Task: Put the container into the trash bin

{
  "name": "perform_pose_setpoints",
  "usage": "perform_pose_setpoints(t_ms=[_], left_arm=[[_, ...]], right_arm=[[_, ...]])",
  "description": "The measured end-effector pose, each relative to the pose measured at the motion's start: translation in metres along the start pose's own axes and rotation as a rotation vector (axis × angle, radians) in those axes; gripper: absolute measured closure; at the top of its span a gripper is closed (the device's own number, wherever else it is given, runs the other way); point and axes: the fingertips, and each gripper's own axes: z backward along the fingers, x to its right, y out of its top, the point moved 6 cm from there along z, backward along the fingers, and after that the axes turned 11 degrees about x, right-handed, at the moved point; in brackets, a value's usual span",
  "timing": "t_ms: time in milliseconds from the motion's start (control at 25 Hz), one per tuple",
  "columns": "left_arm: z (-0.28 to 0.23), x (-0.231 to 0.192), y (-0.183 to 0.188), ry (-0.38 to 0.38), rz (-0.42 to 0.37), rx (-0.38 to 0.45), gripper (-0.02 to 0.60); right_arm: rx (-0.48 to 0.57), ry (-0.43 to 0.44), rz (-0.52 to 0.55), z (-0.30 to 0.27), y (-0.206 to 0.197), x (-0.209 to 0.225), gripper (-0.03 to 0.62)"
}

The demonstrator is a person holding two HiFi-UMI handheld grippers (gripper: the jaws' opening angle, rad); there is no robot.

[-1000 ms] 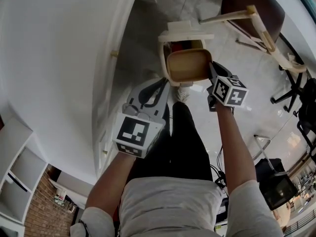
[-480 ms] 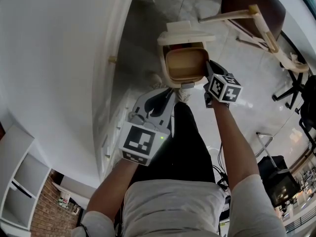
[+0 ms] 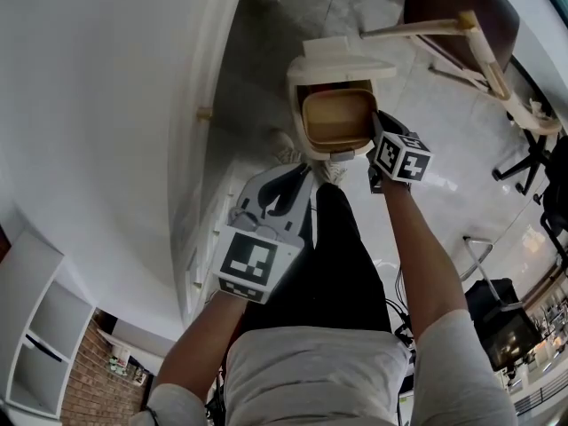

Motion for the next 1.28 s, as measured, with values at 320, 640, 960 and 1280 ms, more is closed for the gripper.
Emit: perform_pose_setpoints(t_ms=[320, 640, 960, 1280], left_arm=[[-0.002, -0.001, -0.006, -0.006, 0.011, -0.014, 0.555], [-0.002, -0.003, -0.013, -0.001, 0.024, -0.020, 0.555], [-0.001, -0.005, -0.016, 0.005, 0.033, -0.020, 0.555], [0.001, -0.009, -0.019, 0.014, 0.040, -0.017, 0.555]], right_arm=[[-0.030, 0.002, 0.019, -0.013, -0.005, -0.001, 0.557], [-0.045, -0.005, 0.043, -0.017, -0.010, 0.002, 0.557], [-0.046, -0.017, 0.062, -0.021, -0.008, 0.000, 0.557], [-0.080, 0.010, 0.127, -0.025, -0.011, -0.007, 0.532]])
